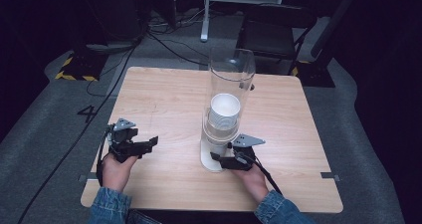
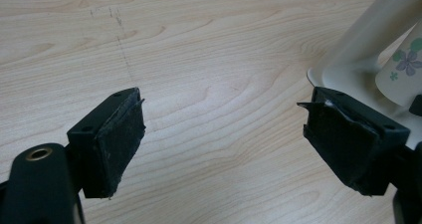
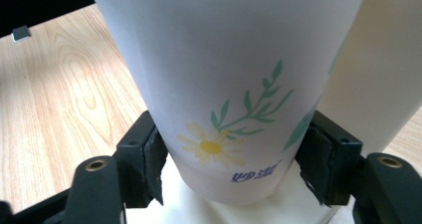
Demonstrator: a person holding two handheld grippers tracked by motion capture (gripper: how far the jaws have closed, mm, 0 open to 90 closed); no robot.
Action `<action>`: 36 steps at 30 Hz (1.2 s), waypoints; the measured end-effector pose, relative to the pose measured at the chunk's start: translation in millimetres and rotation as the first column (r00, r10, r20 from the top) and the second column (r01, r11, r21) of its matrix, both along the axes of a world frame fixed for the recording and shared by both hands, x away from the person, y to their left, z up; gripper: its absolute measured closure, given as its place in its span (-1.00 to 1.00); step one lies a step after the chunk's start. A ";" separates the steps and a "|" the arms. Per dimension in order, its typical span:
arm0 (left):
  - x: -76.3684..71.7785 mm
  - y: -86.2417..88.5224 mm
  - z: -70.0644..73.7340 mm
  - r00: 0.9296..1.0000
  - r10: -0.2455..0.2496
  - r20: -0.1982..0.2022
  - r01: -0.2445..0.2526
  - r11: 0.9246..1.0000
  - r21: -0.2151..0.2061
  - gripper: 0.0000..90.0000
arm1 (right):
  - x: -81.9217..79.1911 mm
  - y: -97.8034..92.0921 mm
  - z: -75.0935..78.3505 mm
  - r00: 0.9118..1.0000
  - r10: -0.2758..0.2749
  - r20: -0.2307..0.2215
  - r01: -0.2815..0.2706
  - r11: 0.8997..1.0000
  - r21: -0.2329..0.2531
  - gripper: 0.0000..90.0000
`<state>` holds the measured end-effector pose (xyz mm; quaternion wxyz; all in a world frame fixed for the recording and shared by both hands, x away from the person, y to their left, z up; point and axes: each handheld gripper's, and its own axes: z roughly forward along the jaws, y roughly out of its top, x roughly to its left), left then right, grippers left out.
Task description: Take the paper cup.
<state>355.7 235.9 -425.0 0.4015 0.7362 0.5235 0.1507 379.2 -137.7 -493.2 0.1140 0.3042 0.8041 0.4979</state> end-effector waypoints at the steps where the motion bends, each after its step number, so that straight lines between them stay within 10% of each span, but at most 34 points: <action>1: 0.5 -0.2 -0.1 1.000 -0.002 -0.002 0.002 1.000 -0.001 -0.65 | 0.0 -0.2 -0.3 1.000 0.000 -0.001 0.000 1.000 -0.005 -0.23; 17: 7.1 -6.3 -0.2 1.000 -0.011 -0.004 0.011 1.000 -0.004 -0.64 | -4.0 -1.3 -4.8 0.997 -0.020 -0.080 0.015 0.998 -0.067 -0.23; 36: 23.6 -13.9 -0.5 1.000 -0.029 -0.006 0.028 0.999 -0.019 -0.65 | -17.1 -14.6 0.5 0.998 -0.039 -0.051 0.032 0.991 -0.126 -0.24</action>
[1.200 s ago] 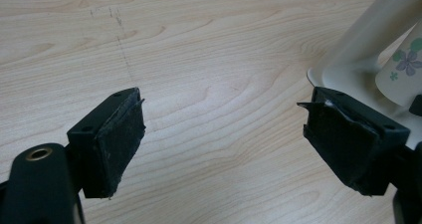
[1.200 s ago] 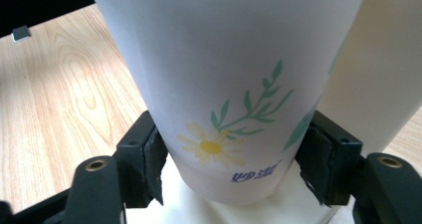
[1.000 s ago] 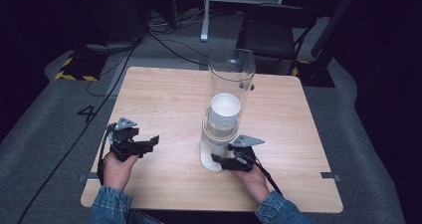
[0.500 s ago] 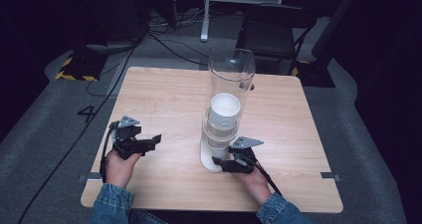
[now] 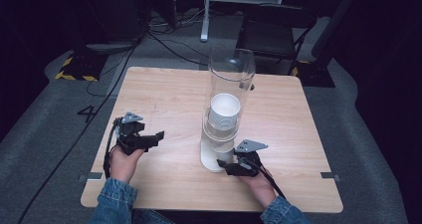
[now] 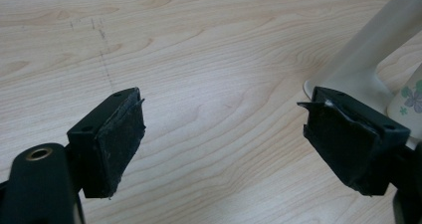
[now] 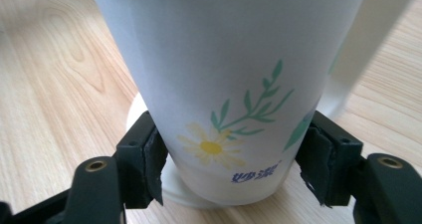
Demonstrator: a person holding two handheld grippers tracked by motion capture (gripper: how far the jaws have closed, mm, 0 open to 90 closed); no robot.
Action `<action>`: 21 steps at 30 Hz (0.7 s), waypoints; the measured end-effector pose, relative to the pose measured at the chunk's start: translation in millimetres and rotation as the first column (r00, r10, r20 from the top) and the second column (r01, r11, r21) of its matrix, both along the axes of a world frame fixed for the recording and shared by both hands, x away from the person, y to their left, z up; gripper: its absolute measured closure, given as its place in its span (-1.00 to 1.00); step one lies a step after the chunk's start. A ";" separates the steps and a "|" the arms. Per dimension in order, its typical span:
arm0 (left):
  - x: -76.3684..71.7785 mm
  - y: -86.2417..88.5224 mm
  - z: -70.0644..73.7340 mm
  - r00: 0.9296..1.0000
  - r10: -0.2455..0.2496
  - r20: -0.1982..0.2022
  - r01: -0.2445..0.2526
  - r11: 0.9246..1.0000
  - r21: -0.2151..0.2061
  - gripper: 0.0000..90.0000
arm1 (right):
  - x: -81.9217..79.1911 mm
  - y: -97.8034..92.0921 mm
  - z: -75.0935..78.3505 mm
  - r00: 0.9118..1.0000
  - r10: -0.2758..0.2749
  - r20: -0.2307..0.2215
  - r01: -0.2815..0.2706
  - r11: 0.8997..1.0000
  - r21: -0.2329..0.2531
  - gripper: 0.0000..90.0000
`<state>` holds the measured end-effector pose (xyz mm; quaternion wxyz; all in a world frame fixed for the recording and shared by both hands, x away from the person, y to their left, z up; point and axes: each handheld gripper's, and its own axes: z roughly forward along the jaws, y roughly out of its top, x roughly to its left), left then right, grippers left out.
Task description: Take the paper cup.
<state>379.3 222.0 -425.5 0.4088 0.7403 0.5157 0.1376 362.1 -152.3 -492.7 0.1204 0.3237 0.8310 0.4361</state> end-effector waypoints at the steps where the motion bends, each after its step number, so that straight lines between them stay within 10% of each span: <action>1: 1.3 -1.3 0.9 1.000 -0.001 -0.001 0.001 1.000 -0.002 -0.65 | -0.8 -1.5 0.2 1.000 -0.005 0.001 0.005 1.000 -0.003 -0.24; 21: 20.2 -12.2 3.4 1.000 -0.028 0.007 0.028 1.000 -0.005 -0.64 | -13.5 -32.2 8.6 0.998 -0.063 0.022 0.064 0.998 -0.028 -0.24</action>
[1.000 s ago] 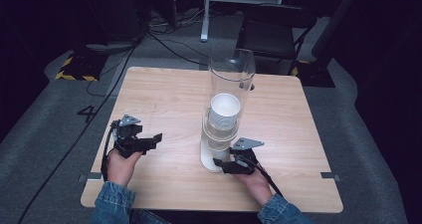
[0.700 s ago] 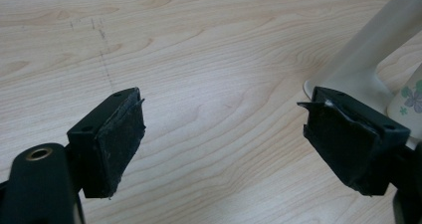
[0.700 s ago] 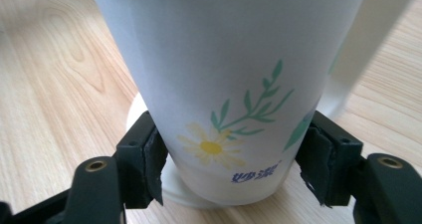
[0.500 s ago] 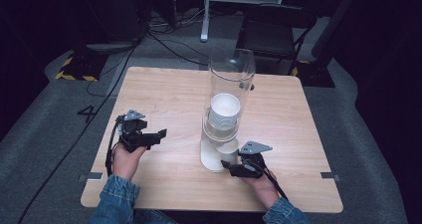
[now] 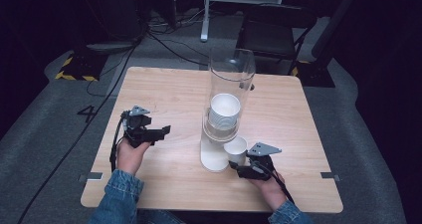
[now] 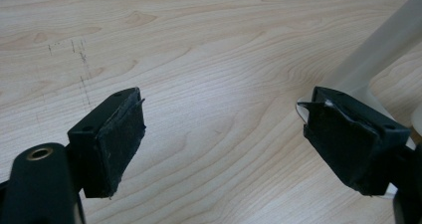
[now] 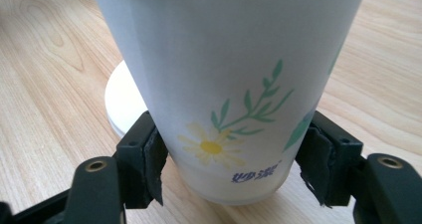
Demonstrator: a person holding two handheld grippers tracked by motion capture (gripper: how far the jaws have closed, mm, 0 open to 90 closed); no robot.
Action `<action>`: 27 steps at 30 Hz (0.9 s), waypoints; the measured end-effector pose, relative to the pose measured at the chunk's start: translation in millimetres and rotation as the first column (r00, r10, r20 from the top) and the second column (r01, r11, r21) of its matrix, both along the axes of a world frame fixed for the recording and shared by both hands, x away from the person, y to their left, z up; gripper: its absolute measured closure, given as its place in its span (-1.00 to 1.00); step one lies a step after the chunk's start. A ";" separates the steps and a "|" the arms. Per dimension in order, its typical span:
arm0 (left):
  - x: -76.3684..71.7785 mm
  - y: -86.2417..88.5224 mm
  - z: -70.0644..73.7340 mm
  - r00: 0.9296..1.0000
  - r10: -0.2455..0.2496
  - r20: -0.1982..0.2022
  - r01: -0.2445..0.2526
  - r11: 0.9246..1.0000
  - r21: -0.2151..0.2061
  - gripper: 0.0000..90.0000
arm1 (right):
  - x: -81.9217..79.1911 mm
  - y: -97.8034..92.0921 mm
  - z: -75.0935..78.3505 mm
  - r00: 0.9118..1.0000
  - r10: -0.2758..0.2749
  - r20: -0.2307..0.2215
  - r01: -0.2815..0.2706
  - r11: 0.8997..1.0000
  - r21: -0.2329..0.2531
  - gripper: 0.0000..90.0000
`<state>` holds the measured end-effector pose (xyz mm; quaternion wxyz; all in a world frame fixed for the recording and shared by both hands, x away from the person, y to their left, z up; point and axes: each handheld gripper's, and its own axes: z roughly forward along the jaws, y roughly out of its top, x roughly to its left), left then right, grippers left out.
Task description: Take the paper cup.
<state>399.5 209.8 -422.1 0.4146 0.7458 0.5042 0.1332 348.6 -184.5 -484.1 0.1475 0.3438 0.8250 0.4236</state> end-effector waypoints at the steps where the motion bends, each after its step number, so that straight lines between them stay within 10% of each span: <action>1: 0.2 0.4 0.1 1.000 0.005 -0.001 -0.005 1.000 -0.005 -0.64 | 0.0 -1.2 1.0 1.000 0.000 0.003 0.000 1.000 -0.003 -0.23; 9: -0.1 3.6 0.9 1.000 0.014 0.001 -0.014 1.000 -0.008 -0.64 | 2.8 -13.3 10.6 1.000 -0.019 0.024 0.020 0.999 -0.043 -0.23; 27: -8.5 3.6 1.3 1.000 0.019 0.018 -0.019 1.000 0.015 -0.64 | 15.8 -41.7 41.3 0.993 -0.091 0.070 0.088 0.995 0.046 -0.23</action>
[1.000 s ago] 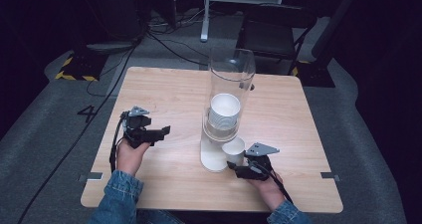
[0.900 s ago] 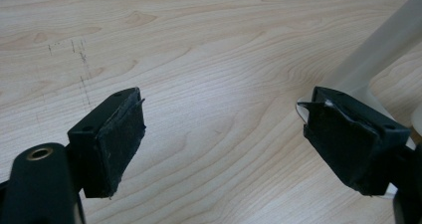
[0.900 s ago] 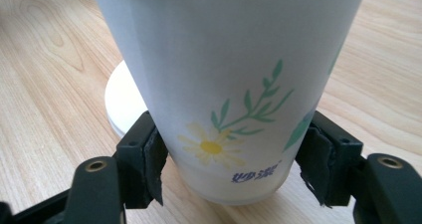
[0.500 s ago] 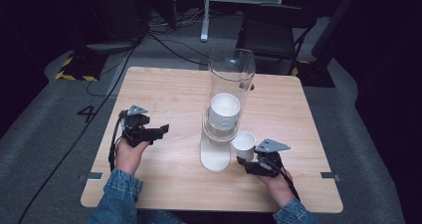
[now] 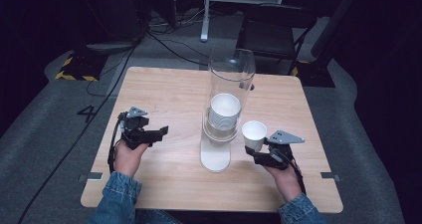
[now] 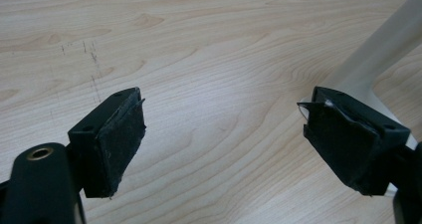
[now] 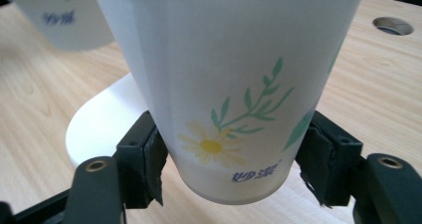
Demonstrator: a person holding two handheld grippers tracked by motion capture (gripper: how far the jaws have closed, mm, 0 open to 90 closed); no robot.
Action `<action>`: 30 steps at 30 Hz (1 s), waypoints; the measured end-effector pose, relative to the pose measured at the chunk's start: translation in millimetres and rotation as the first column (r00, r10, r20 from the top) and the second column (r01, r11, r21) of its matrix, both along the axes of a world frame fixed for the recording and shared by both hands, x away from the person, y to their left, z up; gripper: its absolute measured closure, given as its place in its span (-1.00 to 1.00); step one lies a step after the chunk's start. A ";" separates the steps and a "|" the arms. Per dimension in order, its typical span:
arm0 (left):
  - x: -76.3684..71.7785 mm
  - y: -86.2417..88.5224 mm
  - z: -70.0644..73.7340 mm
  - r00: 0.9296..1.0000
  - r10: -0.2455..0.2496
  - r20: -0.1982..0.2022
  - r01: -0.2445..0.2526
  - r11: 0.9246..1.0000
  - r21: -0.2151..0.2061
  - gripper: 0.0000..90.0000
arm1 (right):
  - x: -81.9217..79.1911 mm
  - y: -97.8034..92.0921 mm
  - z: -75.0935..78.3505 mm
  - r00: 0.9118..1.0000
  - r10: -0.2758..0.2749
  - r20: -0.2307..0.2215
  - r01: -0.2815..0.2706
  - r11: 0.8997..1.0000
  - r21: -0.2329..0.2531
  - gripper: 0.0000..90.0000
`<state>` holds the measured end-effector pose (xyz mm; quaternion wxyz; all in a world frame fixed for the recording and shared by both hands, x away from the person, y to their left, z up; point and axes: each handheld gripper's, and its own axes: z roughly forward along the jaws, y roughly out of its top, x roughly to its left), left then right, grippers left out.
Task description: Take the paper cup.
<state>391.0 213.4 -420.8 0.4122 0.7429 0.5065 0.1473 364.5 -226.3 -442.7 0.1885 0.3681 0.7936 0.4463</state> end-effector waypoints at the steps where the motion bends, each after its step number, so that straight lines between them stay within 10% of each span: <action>1: -1.8 -0.6 -0.6 1.000 0.002 -0.002 -0.002 1.000 0.003 -0.64 | 1.5 -1.5 1.1 1.000 -0.007 0.000 0.007 1.000 0.007 -0.23; 12: -17.7 -5.3 -1.7 1.000 -0.012 -0.003 0.012 0.999 0.030 -0.64 | 30.6 -30.2 6.2 0.994 -0.106 0.002 0.105 0.991 0.082 -0.23; 30: -44.4 13.2 -7.3 1.000 0.028 -0.007 -0.028 0.999 0.037 -0.64 | 72.2 -45.5 -15.6 0.981 -0.186 0.060 0.183 0.982 0.053 -0.24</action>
